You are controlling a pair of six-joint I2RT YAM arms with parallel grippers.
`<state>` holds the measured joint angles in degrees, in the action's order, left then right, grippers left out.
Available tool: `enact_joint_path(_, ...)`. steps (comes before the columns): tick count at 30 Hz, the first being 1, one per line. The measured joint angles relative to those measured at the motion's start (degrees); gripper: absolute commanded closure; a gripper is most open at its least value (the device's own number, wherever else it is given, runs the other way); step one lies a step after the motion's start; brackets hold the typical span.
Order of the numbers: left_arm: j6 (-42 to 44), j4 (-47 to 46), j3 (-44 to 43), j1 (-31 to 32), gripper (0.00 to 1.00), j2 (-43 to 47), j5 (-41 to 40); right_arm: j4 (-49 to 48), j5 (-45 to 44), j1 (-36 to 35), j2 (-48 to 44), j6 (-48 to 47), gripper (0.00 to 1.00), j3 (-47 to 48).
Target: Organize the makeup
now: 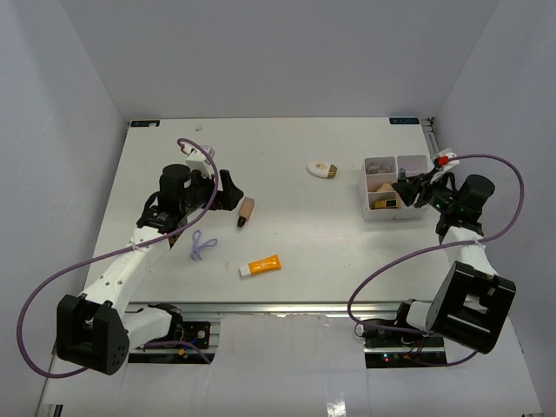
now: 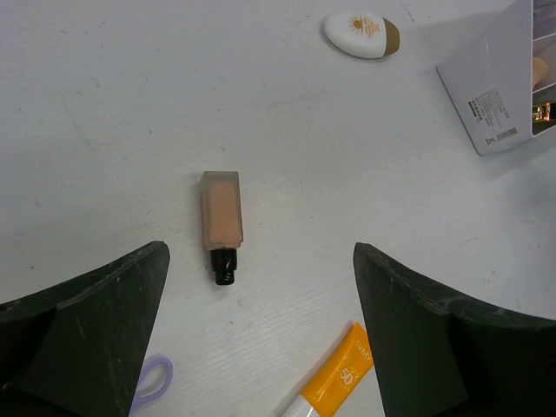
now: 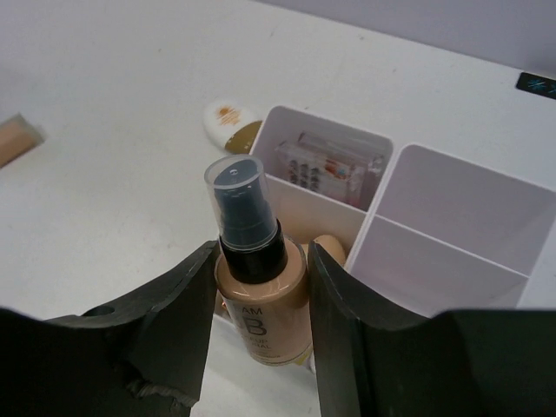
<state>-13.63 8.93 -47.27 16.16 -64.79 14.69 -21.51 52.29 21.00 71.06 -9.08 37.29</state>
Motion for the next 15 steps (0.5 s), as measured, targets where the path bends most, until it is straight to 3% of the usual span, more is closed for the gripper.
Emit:
enact_joint_path(9, 0.01, 0.00, 0.03, 0.00, 0.02, 0.00, 0.33, -23.66, -3.10, 2.88, 7.39, 17.47, 0.85, -0.09)
enact_joint_path(15, 0.02, 0.00, 0.04, 0.00, 0.02, 0.00, 0.46, -32.71, -6.90, 2.84, 13.79, 25.57, 0.82, 1.43)
